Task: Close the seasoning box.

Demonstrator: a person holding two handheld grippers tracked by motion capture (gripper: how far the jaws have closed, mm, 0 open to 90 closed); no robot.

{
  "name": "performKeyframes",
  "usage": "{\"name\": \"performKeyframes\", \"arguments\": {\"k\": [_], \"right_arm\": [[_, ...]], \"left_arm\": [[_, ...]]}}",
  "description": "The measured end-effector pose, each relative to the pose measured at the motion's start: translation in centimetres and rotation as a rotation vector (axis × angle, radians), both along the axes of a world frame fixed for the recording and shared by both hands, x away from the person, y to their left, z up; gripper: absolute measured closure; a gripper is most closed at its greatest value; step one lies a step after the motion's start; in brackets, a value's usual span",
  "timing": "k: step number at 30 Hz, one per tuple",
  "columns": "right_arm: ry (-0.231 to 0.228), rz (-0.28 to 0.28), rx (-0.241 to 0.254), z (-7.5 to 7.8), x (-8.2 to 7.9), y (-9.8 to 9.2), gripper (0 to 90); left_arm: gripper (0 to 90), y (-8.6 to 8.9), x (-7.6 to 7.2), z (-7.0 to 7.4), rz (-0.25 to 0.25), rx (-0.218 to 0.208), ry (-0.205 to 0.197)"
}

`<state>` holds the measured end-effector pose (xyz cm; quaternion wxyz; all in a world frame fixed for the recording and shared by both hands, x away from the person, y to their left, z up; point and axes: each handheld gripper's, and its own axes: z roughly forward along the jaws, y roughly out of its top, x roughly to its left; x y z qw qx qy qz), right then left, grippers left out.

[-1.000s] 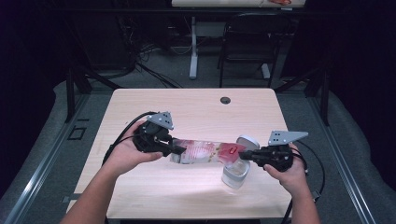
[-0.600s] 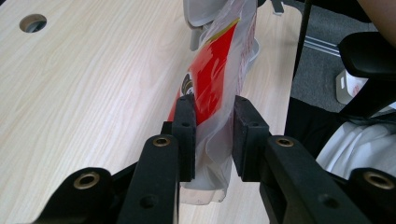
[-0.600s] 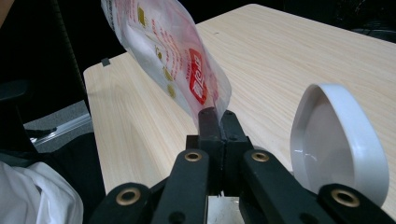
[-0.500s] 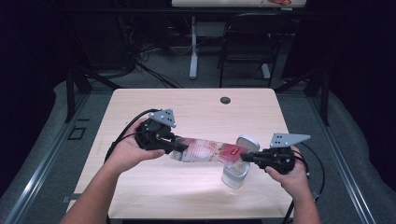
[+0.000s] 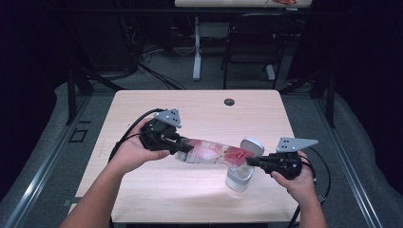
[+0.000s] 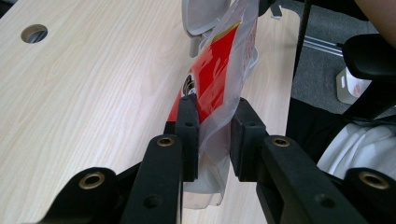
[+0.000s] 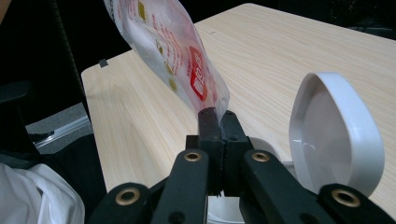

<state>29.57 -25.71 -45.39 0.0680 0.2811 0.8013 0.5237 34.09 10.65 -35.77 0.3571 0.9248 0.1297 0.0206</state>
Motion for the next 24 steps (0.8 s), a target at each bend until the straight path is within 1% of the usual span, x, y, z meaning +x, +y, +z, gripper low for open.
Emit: {"name": "performKeyframes", "arguments": {"k": [9,12,15,24], "right_arm": [[-0.003,-0.015,0.005,0.0,0.11,-0.2,87.9],[-0.004,-0.02,0.014,-0.03,0.15,-0.29,88.0],[-0.005,-0.023,0.018,-0.02,0.16,-0.34,88.8],[-0.009,-0.018,0.007,0.09,0.12,-0.36,90.0]], "left_arm": [[76.4,-0.02,0.19,-0.01,0.002,0.001,0.004],[76.4,-0.03,0.23,-0.05,0.008,-0.004,0.01],[76.4,-0.05,0.25,-0.08,0.01,-0.006,0.008],[76.6,-0.09,0.26,-0.01,0.004,-0.006,0.006]]}}
